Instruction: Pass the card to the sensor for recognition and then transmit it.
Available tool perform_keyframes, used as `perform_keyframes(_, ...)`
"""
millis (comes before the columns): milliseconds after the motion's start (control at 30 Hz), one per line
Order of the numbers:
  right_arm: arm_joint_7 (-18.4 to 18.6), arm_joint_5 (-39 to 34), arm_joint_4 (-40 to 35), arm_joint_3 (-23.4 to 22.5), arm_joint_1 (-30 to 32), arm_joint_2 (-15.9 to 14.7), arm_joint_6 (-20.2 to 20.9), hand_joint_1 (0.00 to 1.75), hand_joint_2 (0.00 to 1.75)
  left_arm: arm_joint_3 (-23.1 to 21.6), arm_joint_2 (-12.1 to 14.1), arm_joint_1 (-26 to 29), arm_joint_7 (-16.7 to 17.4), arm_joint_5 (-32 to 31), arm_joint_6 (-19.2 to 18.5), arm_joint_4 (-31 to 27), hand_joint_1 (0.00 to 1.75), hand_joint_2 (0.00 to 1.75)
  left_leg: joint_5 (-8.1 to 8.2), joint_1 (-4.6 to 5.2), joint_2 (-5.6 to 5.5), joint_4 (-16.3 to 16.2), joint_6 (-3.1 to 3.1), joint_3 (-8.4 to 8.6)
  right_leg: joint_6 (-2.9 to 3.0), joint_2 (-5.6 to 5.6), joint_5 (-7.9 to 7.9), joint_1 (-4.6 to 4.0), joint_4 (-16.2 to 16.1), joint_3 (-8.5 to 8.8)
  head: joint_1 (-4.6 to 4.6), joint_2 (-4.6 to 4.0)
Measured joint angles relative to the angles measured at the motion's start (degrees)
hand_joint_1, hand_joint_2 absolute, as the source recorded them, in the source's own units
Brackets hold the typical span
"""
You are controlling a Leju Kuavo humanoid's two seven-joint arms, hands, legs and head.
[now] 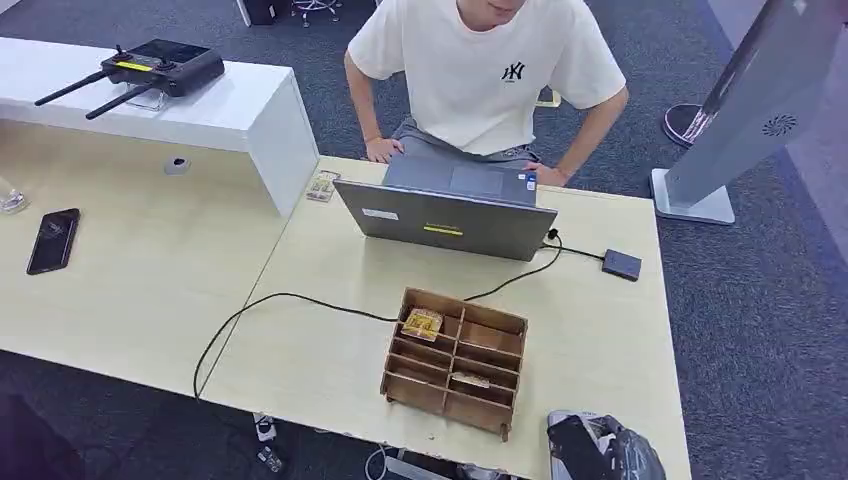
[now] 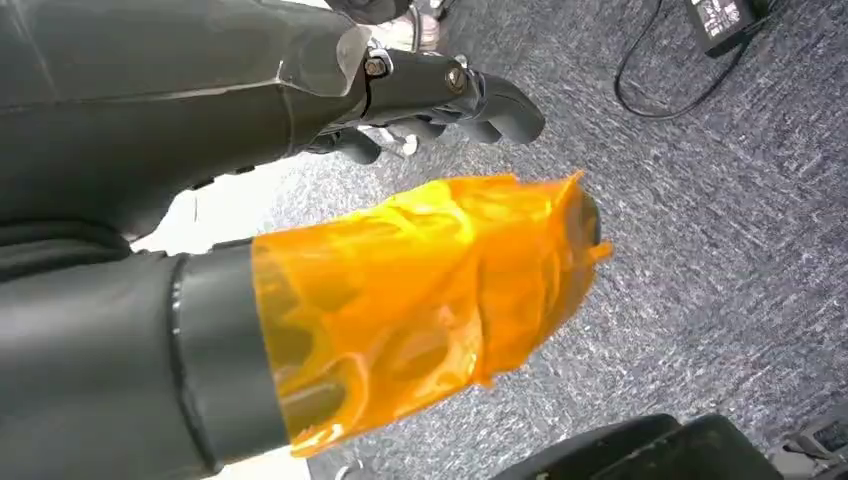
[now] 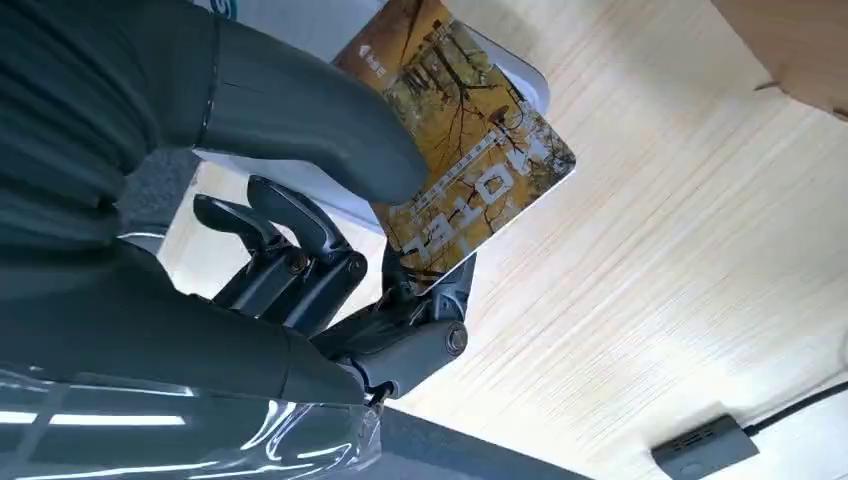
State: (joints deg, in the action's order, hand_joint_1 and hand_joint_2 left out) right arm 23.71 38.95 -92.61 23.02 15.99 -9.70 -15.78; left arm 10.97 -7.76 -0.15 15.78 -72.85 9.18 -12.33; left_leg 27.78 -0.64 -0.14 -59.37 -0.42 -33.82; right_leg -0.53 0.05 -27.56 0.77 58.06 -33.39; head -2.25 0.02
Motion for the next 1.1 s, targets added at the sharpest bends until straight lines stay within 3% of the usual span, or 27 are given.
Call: perform_keyframes(1100, 3.08, 5.38, 0.07, 0.00, -0.30, 0.28, 2.01, 1.75, 1.75, 1.03, -0.37, 0.01, 0.50, -0.46, -0.13, 0.00, 0.00, 0.00, 0.00, 0.00, 0.00, 0.00, 0.00, 0.03, 0.00, 0.00, 0.00, 0.00, 0.00, 0.03, 0.00, 0.00)
